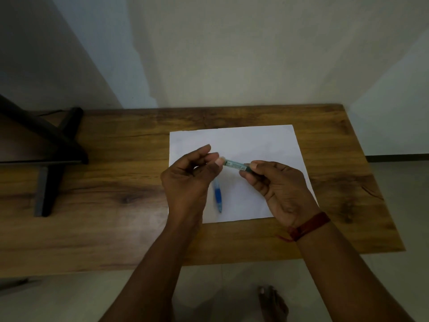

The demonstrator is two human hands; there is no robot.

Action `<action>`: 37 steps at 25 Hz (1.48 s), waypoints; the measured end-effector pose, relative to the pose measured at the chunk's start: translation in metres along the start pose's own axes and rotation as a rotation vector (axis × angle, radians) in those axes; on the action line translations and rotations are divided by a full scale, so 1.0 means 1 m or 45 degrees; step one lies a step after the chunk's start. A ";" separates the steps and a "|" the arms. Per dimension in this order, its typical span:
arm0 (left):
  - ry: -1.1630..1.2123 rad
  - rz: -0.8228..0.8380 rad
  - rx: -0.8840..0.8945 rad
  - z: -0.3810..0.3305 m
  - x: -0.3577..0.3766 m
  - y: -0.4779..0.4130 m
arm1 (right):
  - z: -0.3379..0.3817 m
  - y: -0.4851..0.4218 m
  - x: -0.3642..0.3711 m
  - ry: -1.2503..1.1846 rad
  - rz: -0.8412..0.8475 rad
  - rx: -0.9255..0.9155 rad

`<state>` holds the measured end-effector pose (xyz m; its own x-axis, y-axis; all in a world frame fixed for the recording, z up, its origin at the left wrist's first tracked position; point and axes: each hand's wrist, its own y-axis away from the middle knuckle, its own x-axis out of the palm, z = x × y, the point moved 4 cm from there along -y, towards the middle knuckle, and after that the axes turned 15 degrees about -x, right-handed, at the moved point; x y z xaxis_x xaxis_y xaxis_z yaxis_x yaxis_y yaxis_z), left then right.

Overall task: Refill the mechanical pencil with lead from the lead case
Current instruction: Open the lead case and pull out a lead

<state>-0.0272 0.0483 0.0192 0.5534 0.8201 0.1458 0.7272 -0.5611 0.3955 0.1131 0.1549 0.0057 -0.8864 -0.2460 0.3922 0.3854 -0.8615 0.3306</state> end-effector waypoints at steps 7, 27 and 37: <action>0.115 0.039 0.115 -0.009 0.000 0.003 | -0.019 0.012 0.016 -0.259 0.103 0.268; 0.006 -0.151 -0.018 0.000 -0.012 -0.010 | -0.015 0.013 0.018 0.045 0.243 0.145; 0.095 -0.132 -0.023 0.003 -0.015 -0.015 | -0.008 0.009 0.011 0.294 0.180 -0.093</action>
<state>-0.0451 0.0442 0.0089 0.4433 0.8800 0.1703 0.7712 -0.4713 0.4279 0.1049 0.1410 0.0060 -0.8634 -0.4534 0.2213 0.4972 -0.8391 0.2206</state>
